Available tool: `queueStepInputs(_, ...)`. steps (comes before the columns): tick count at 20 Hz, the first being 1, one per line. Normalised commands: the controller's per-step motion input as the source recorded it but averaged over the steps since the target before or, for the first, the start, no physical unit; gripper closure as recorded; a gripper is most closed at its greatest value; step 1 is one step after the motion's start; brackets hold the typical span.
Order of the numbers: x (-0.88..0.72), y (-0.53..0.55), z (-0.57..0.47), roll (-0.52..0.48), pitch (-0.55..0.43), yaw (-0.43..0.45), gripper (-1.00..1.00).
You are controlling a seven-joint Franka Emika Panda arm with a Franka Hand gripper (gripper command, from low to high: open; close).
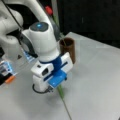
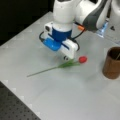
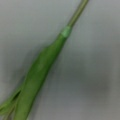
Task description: Flower insertion into a vase
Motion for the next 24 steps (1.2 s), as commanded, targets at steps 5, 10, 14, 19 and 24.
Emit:
queueStepInputs(5, 0.28, -0.12, -0.13, -0.019, 0.046, 0.103, -1.00)
queueStepInputs(10, 0.26, -0.06, -0.06, -0.066, 0.027, 0.032, -1.00)
queueStepInputs(14, 0.24, -0.04, -0.12, -0.090, 0.031, 0.037, -1.00)
queueStepInputs(19, 0.18, 0.03, -0.18, -0.122, 0.085, 0.033, -1.00)
queueStepInputs(24, 0.10, 0.10, -0.17, -0.129, 0.137, 0.022, -1.00)
